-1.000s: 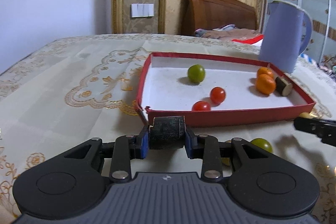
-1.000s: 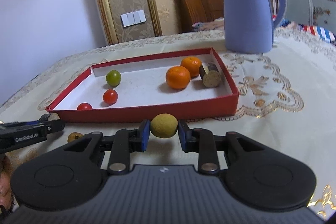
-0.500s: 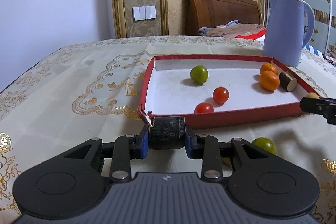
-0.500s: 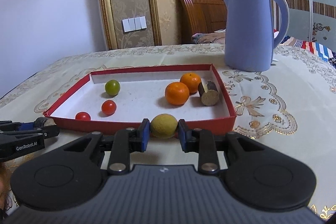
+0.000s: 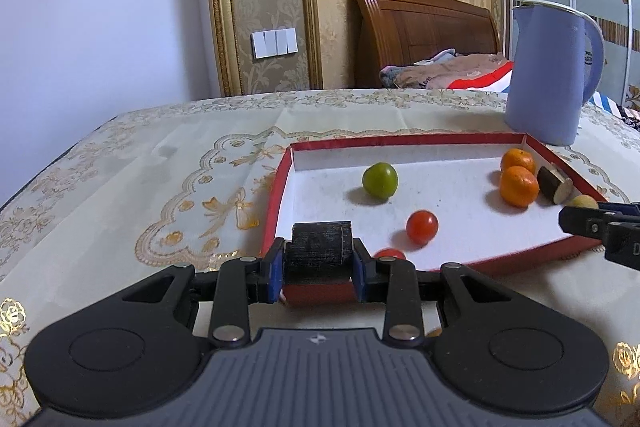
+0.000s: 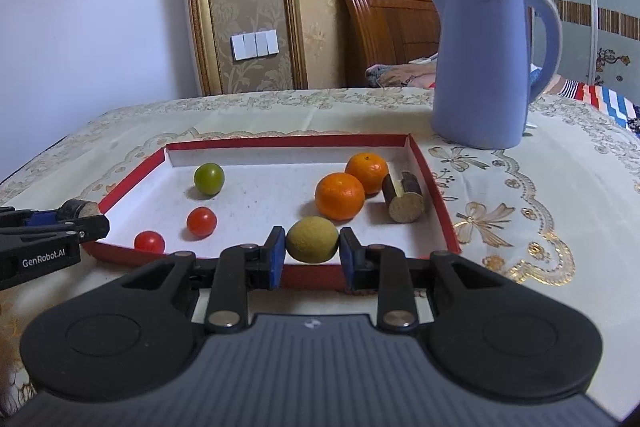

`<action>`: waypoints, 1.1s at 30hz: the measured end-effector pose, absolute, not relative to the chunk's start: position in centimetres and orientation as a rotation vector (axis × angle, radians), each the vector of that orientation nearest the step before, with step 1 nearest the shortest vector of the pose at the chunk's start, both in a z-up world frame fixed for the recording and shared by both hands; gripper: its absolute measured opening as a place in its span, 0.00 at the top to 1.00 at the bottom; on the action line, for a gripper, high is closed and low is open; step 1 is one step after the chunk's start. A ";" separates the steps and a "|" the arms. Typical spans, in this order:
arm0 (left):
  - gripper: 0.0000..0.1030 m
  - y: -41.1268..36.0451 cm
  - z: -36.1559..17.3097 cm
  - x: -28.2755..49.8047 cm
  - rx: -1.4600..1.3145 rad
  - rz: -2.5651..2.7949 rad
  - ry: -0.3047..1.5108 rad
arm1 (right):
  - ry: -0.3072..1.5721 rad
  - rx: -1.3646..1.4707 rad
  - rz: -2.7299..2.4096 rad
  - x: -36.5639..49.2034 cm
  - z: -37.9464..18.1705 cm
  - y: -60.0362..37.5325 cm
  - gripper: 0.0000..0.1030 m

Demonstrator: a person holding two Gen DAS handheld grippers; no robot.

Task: Organize fruits
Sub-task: 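Lift the dark roll and yellow fruit over the red box with both tools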

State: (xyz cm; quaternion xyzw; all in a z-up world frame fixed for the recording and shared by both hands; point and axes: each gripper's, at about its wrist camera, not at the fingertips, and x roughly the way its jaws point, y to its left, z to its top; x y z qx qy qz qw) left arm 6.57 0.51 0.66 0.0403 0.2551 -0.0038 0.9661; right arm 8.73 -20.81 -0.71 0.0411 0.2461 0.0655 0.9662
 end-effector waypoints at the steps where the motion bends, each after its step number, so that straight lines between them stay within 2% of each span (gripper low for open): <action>1: 0.69 0.4 0.7 6.9 0.086 -0.002 0.513 | 0.502 0.085 0.133 9.2 -0.7 -20.7 0.73; 16: 0.68 0.9 -0.7 14.3 0.042 0.044 0.606 | 0.600 -0.020 0.150 15.4 -2.0 -17.7 0.73; 28: 0.68 0.3 -1.3 15.8 0.056 0.042 0.624 | 0.637 -0.042 0.135 18.1 -2.9 -16.8 0.74; 29: 0.66 0.4 -1.3 15.8 0.054 0.038 0.623 | 0.637 -0.043 0.135 18.1 -2.9 -16.8 0.74; 33: 0.45 0.2 -1.4 15.7 0.044 -0.013 0.626 | 0.636 -0.034 0.139 18.1 -2.9 -16.9 0.74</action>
